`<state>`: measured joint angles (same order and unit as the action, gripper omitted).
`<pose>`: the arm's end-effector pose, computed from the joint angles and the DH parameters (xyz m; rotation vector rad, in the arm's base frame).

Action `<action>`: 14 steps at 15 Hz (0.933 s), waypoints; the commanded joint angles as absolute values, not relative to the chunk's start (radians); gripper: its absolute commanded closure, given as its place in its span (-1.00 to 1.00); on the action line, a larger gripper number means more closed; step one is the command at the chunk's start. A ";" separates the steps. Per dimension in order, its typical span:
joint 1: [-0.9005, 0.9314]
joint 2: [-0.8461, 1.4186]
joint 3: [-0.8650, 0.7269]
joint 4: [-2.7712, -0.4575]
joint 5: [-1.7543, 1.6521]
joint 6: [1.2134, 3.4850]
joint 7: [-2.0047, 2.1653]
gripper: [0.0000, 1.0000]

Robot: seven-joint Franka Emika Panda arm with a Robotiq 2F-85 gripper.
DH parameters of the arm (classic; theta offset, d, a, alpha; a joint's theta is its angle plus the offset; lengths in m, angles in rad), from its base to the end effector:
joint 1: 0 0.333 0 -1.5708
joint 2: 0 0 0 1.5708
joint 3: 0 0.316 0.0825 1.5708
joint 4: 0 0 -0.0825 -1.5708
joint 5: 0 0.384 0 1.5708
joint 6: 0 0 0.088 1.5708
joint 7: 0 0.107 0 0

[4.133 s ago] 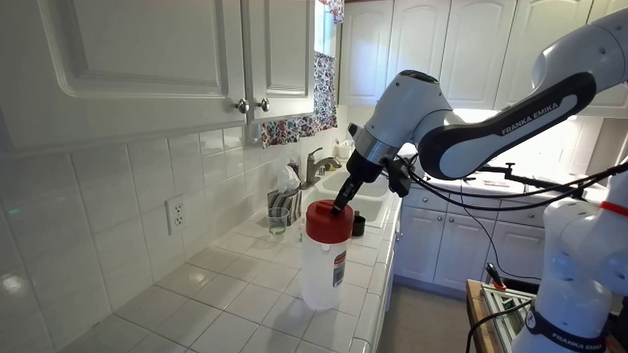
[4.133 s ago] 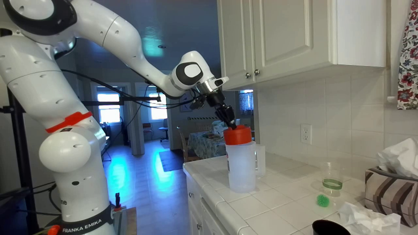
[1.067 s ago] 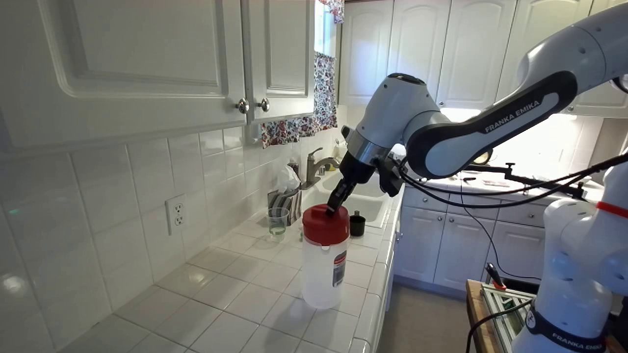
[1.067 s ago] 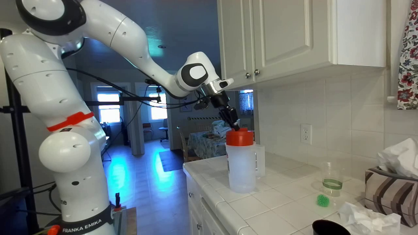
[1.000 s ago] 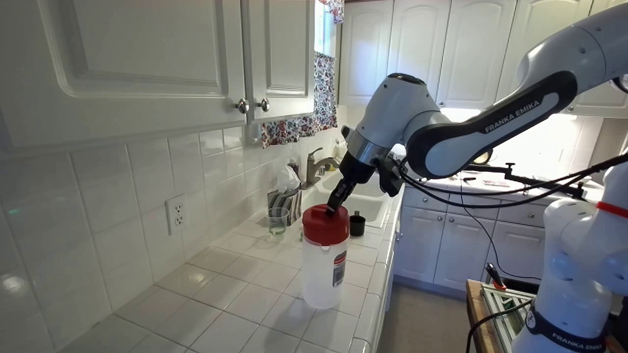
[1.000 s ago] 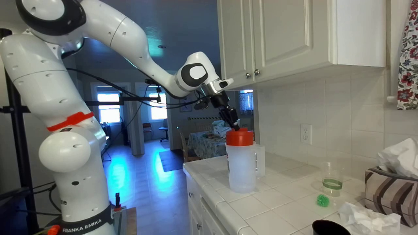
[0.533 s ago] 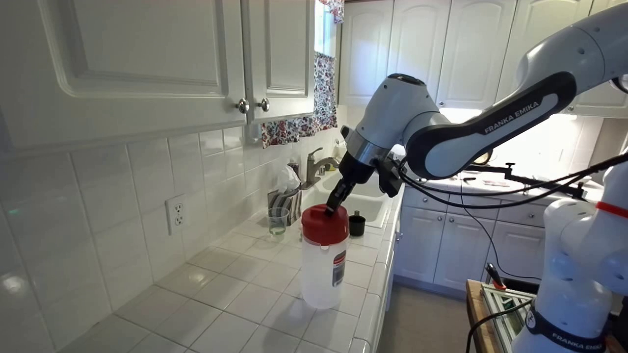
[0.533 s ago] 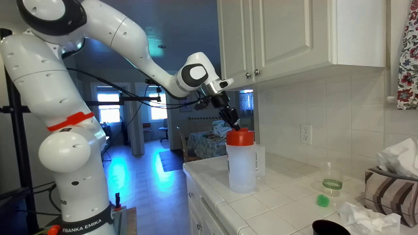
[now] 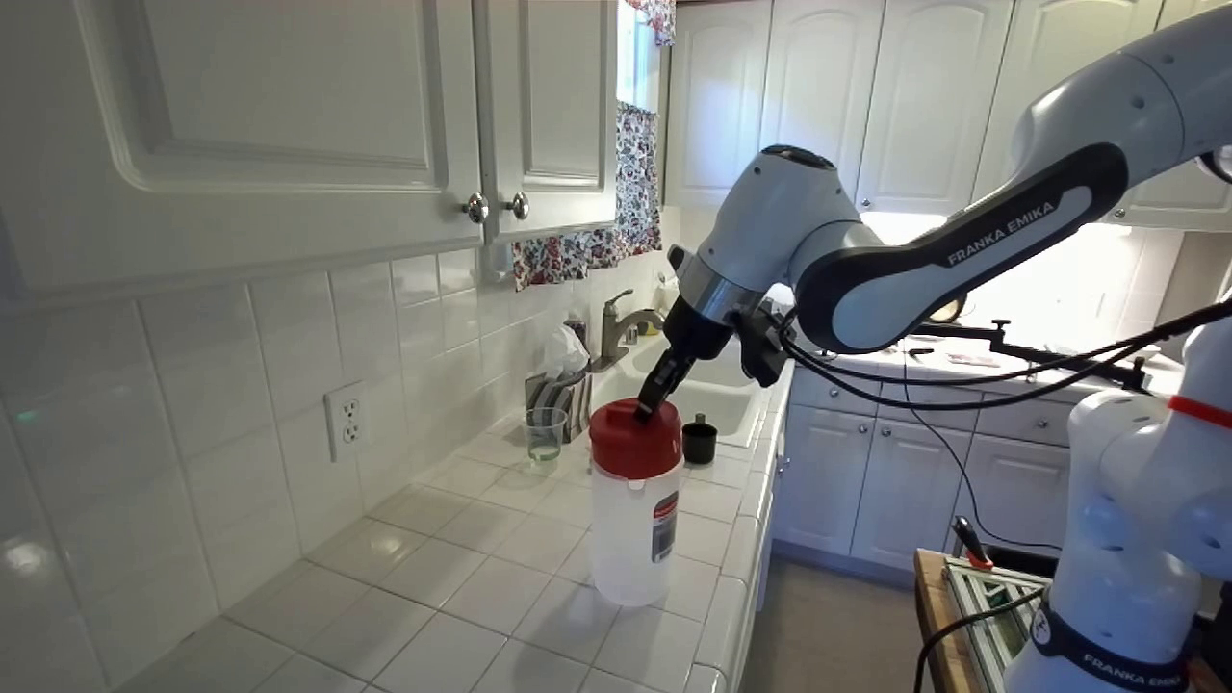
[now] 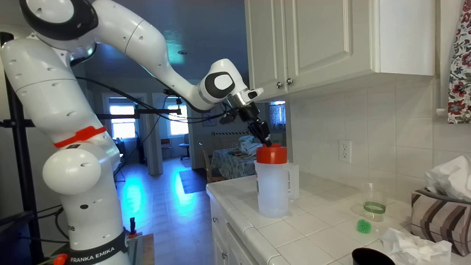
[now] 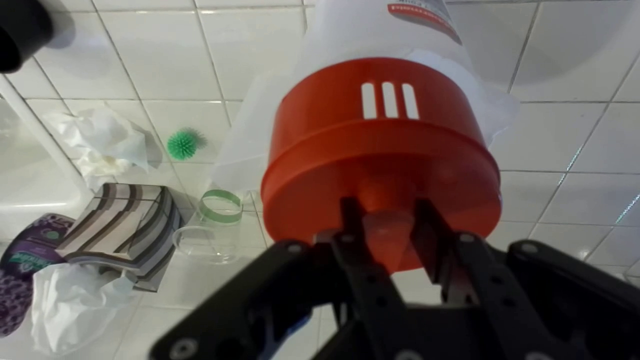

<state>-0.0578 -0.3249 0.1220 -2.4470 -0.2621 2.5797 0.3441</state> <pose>0.4725 0.0372 0.4690 2.9206 -0.1271 0.7235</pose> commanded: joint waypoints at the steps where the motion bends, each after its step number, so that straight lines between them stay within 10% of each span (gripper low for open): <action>1: -0.073 -0.308 0.133 -2.442 -0.277 2.600 0.349 0.85; 14: -0.102 -0.318 0.159 -2.478 -0.341 2.695 0.374 0.85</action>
